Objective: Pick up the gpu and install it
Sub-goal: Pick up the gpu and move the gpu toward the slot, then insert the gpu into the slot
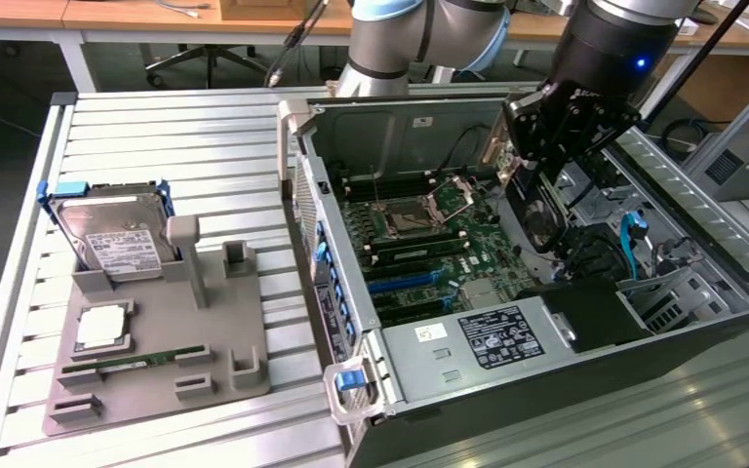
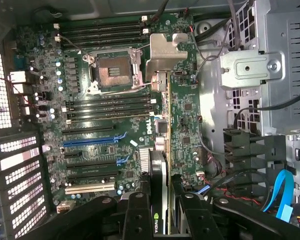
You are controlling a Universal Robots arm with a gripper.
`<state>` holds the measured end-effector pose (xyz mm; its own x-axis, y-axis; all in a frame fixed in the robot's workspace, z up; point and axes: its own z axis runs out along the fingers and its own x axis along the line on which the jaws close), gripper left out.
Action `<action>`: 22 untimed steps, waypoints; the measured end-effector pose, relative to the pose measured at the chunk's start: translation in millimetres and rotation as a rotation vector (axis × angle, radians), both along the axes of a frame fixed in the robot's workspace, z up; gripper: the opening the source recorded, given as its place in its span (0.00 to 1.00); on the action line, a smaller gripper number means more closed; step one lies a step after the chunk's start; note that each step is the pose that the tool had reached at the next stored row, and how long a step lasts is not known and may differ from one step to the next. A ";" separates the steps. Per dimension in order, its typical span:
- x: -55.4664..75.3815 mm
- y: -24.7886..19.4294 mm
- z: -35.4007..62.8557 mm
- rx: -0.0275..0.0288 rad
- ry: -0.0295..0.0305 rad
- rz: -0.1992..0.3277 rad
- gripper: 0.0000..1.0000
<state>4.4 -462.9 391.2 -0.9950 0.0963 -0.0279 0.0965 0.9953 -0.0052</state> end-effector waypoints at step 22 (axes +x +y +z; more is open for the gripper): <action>0.3 0.0 -4.2 -0.0087 0.0005 0.289 0.27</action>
